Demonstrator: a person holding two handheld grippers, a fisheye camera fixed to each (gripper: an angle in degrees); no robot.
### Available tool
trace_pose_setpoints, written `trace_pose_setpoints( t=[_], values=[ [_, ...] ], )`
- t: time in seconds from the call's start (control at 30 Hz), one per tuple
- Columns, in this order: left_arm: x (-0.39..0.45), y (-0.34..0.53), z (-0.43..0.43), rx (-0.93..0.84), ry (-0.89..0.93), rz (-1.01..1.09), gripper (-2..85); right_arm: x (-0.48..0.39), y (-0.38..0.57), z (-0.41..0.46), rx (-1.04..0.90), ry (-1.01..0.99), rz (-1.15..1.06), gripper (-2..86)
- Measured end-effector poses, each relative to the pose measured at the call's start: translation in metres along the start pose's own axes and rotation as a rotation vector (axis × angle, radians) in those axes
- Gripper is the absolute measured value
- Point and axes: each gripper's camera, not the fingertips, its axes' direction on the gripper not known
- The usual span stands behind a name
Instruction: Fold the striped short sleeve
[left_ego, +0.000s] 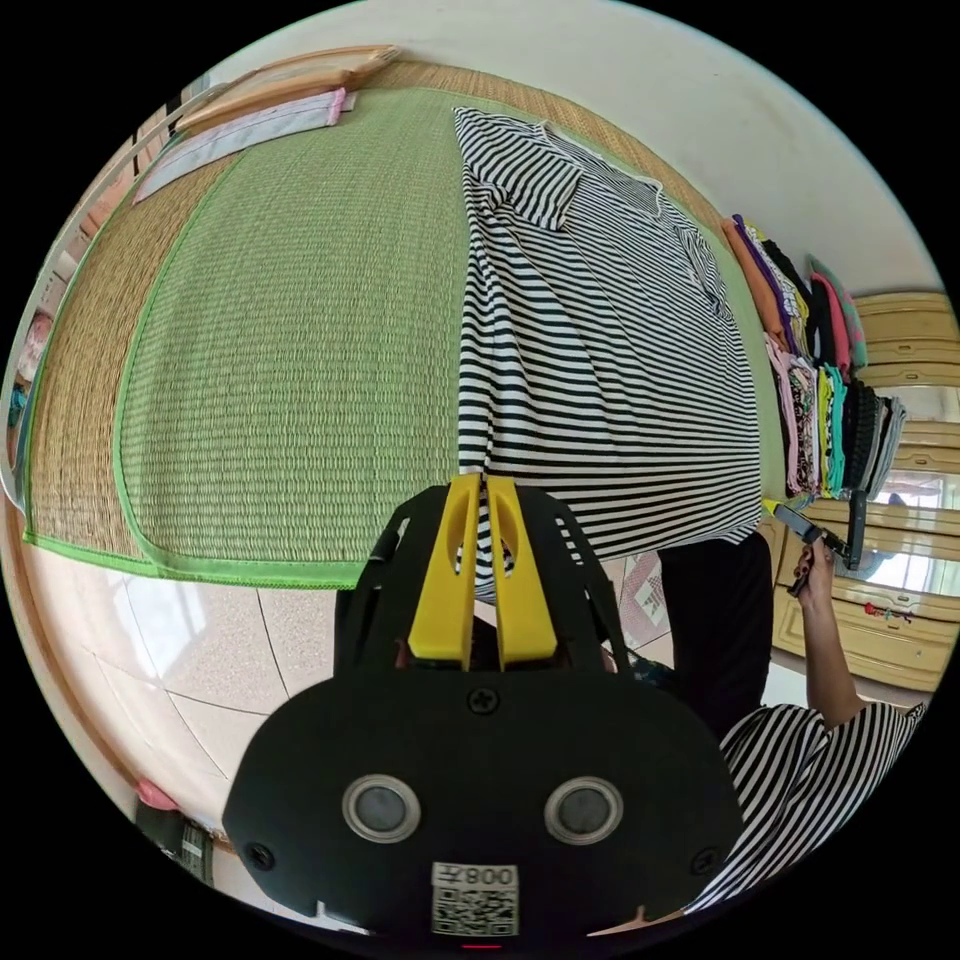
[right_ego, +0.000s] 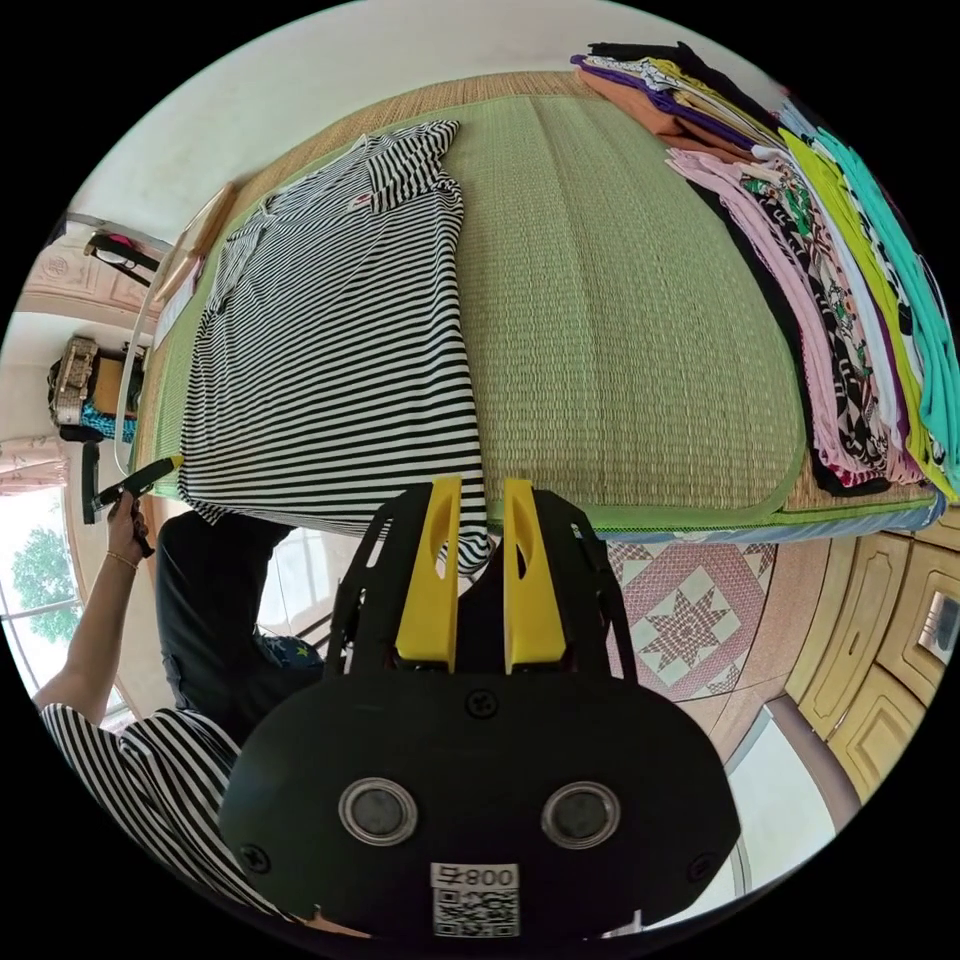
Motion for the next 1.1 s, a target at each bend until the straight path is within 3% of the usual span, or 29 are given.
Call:
trace_pose_setpoints(
  t=[0.17, 0.5, 0.77, 0.97, 1.1],
  values=[
    [-0.005, 0.017, -0.012, -0.005, 0.003, 0.039, 0.7, 0.003, 0.006, 0.0, -0.012, -0.026, 0.022, 8.1],
    [-0.078, 0.075, -0.027, 0.122, 0.363, -0.103, 0.2, -0.01, 0.012, -0.007, -0.019, 0.0, 0.006, 7.1],
    [-0.106, 0.099, -0.032, 0.136, 0.437, -0.095, 0.2, -0.01, 0.021, -0.02, -0.032, -0.028, -0.022, 0.8],
    [-0.156, 0.132, -0.017, 0.172, 0.573, -0.233, 0.1, -0.006, 0.021, -0.065, 0.024, -0.086, -0.084, 0.3],
    [-0.18, 0.153, -0.006, 0.154, 0.532, -0.323, 0.2, -0.009, 0.026, -0.042, -0.034, -0.055, -0.082, 0.4]
  ],
)
